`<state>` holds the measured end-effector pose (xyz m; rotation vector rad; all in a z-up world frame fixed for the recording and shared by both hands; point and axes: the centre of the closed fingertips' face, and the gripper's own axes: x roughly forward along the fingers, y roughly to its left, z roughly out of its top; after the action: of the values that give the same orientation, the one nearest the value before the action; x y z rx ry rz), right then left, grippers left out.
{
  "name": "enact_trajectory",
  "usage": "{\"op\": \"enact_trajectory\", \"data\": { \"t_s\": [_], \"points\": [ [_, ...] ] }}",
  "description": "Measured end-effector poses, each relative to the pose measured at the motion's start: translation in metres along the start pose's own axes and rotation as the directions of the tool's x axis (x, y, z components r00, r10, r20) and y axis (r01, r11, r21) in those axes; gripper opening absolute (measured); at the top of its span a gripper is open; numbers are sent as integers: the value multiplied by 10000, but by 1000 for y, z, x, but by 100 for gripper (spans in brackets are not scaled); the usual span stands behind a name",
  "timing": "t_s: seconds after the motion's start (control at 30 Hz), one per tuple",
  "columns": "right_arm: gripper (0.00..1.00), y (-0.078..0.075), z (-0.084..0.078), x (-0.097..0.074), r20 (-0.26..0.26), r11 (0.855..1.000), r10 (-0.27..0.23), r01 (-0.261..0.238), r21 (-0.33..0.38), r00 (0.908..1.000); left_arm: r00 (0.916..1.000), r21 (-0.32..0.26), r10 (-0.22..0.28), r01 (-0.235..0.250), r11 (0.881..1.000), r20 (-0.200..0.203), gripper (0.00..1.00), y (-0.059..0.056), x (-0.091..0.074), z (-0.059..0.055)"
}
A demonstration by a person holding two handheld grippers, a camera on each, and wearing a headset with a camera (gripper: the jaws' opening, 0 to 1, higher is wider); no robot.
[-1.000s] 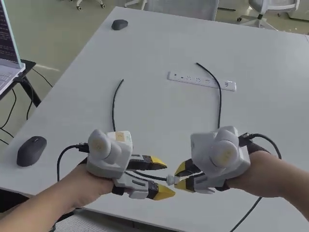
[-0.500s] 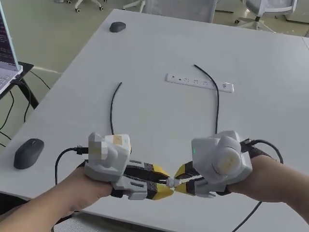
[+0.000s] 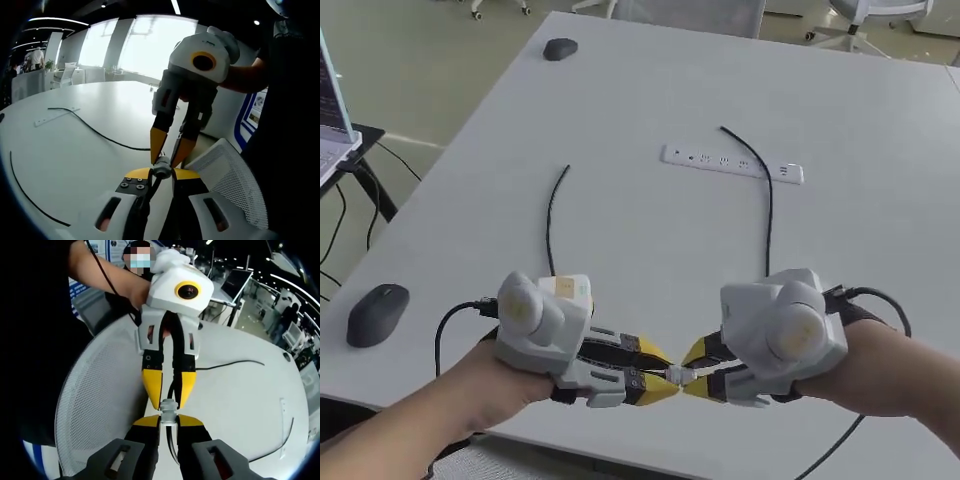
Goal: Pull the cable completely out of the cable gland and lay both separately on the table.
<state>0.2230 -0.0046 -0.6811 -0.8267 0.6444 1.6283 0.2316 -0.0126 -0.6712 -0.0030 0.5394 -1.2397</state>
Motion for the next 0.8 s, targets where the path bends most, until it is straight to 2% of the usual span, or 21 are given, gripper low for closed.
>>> {"op": "enact_trajectory", "data": {
  "t_s": [0.17, 0.33, 0.4, 0.6, 0.63, 0.7, 0.77, 0.8],
  "points": [
    [7, -2, 1, -1, 109, 9997, -82, 85, -250, 9999, 9999, 97, 140, -139, 9999, -38, 16, 0, -2, 3],
    [8, -2, 5, -3, 380, 9999, -50, 54, -102, 9993, 9999, -10, 106, -106, 9999, -62, 15, 0, -5, 5],
    [8, -4, 8, -4, 652, 9995, -128, 108, 309, 9978, 9999, -229, 121, -123, 9997, -71, 15, 1, -7, 7],
    [8, -9, 9, -9, 1179, 9956, -217, 107, 929, 9928, 9999, -164, 150, -149, 9998, 61, 15, 4, -8, 10],
    [8, -8, 8, -10, 1306, 9933, -81, -72, 1157, 9914, 9999, -131, 134, -133, 9998, 45, 15, 3, -8, 11],
    [10, -9, 7, -12, 1643, 9859, -34, -241, 1655, 9864, 9999, -57, 120, -119, 9999, 54, 15, 3, -8, 11],
    [12, -11, 10, -18, 2458, 9676, 60, -676, 2431, 9693, 9999, 18, 119, -120, 9999, 76, 15, 3, -8, 11],
    [13, -11, 12, -20, 2826, 9534, 127, -968, 2858, 9591, 9999, 78, 118, -119, 9999, 80, 15, 3, -8, 11]
  ]
}}
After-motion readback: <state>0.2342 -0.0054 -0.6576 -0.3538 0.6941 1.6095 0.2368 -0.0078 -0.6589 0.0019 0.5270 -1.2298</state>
